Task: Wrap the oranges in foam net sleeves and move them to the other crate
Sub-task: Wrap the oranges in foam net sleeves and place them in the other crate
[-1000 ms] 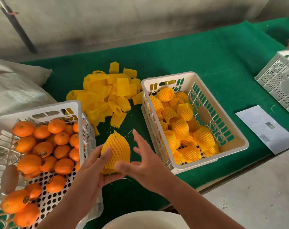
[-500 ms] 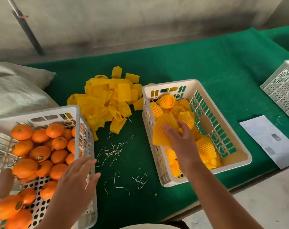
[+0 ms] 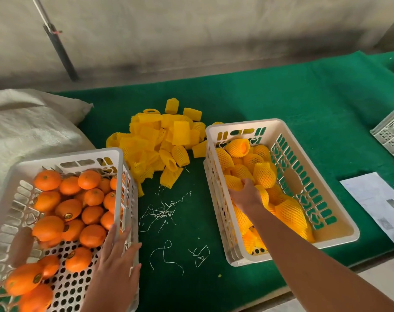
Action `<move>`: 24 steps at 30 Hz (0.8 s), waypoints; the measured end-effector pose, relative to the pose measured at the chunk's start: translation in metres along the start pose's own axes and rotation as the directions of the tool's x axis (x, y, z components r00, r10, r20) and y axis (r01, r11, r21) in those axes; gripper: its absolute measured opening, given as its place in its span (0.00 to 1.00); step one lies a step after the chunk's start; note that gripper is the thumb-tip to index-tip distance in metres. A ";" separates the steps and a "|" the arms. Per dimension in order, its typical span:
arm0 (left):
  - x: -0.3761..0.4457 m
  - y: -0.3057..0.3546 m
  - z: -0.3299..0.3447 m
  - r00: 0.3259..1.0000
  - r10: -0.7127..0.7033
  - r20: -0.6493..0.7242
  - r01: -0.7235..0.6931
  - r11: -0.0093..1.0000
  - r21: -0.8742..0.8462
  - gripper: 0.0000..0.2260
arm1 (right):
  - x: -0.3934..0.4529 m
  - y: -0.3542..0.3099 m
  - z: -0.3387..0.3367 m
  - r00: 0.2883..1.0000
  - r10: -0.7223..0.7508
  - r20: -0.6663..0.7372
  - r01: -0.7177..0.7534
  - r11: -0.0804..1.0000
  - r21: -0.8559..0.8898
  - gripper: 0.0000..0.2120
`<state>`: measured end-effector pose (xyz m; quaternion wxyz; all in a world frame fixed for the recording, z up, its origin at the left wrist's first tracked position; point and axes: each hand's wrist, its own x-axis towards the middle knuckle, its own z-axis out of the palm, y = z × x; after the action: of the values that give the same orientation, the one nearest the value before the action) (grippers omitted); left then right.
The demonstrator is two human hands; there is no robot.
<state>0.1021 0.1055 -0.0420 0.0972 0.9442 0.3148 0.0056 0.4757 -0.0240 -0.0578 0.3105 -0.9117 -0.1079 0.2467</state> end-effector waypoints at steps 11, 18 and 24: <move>-0.009 -0.020 0.000 0.977 -0.115 -0.179 0.023 0.894 -0.448 0.19 | -0.088 0.003 0.017 0.972 -0.230 -0.037 0.233 0.967 0.104 0.22; 0.007 -0.101 -0.004 0.936 -0.347 0.057 0.341 0.858 -0.385 0.18 | -0.093 0.009 0.027 0.972 -0.234 -0.027 0.234 0.972 -0.006 0.19; 0.007 -0.150 0.016 0.892 -0.370 0.261 0.430 0.872 -0.233 0.26 | -0.098 0.006 0.030 0.969 -0.241 -0.052 0.236 0.968 -0.092 0.18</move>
<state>0.0200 0.2243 -0.0859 0.2633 0.8293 0.4881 -0.0680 0.3772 -0.0478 -0.0445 0.3022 -0.9118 -0.2172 0.1739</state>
